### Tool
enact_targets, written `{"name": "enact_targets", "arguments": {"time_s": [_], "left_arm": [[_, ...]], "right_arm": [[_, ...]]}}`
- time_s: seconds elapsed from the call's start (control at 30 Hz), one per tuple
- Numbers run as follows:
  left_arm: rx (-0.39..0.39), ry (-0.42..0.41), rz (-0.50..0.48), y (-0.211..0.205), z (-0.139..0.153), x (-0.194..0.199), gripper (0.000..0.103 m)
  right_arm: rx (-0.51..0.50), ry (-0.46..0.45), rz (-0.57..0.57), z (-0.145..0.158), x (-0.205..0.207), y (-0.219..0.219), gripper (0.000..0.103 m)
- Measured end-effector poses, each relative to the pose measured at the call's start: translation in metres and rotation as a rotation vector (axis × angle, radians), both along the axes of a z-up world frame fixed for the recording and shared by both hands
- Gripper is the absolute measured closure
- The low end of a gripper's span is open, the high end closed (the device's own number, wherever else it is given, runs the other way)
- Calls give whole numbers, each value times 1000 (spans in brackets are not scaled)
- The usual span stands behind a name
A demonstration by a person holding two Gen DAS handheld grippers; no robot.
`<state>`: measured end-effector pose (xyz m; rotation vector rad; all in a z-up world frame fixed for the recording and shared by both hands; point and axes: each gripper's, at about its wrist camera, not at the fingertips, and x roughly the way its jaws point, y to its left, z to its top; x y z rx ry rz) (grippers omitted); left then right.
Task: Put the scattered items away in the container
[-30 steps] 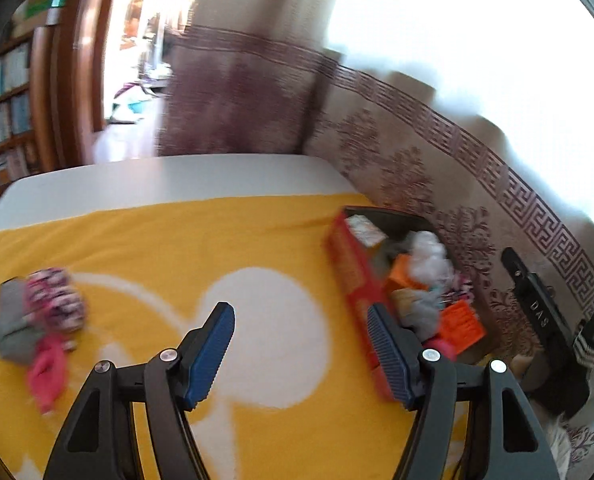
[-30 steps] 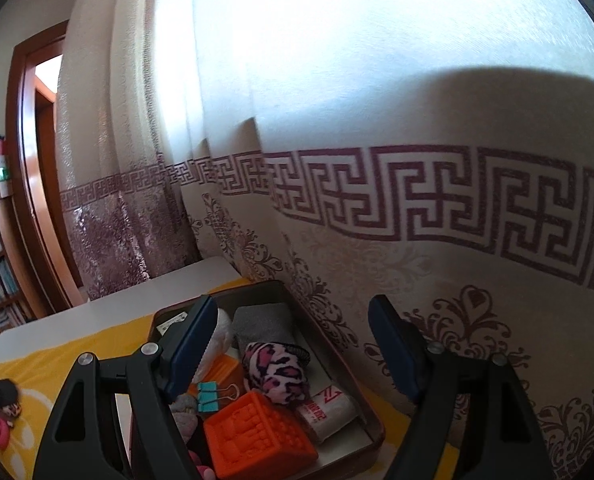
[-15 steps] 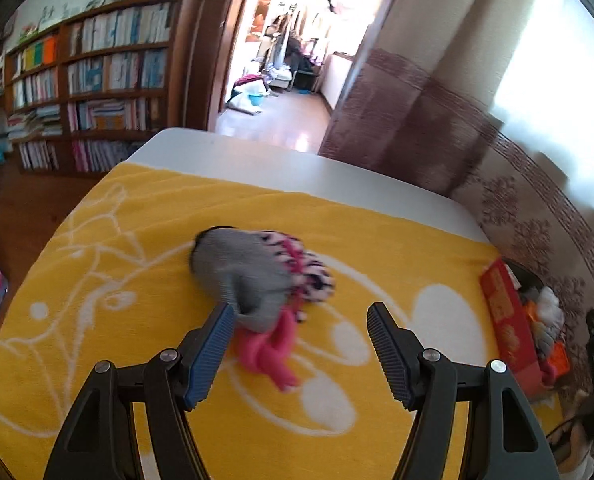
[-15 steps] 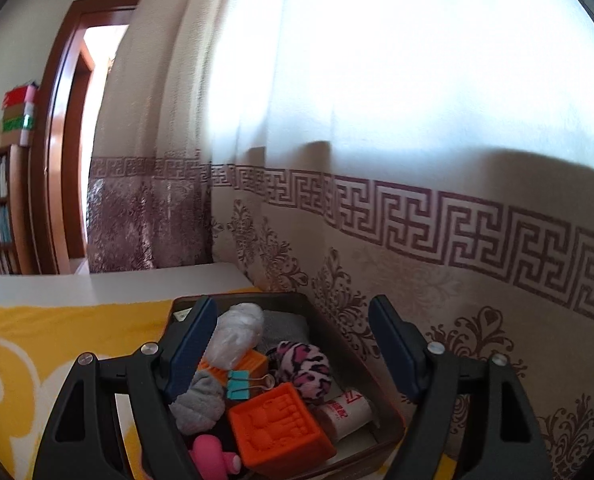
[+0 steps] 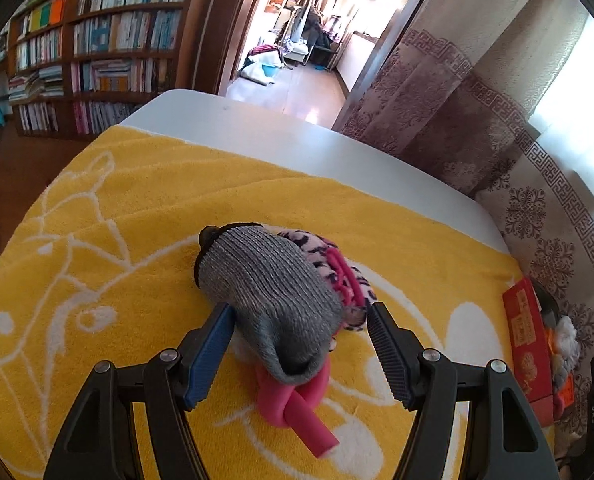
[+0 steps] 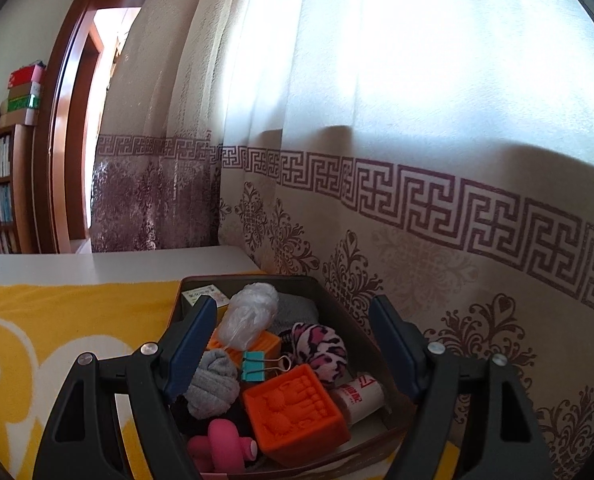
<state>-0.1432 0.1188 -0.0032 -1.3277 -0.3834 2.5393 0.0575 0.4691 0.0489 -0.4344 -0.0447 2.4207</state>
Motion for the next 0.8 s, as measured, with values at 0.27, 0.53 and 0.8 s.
{"name": "enact_targets", "arguments": {"time_s": [0.27,0.53,0.8], "left_arm": [[29,16,18,-9,-15,-4,33],[5,16,2,-20,-10,6,52],[-7,55,-20,-44,4,35,62]], "right_arm": [[-8,-22,17,-4,-4,1,22],[16,-25,33,-5,-4,-6,22],[-23,-35,130,5,-5,-30,22]]}}
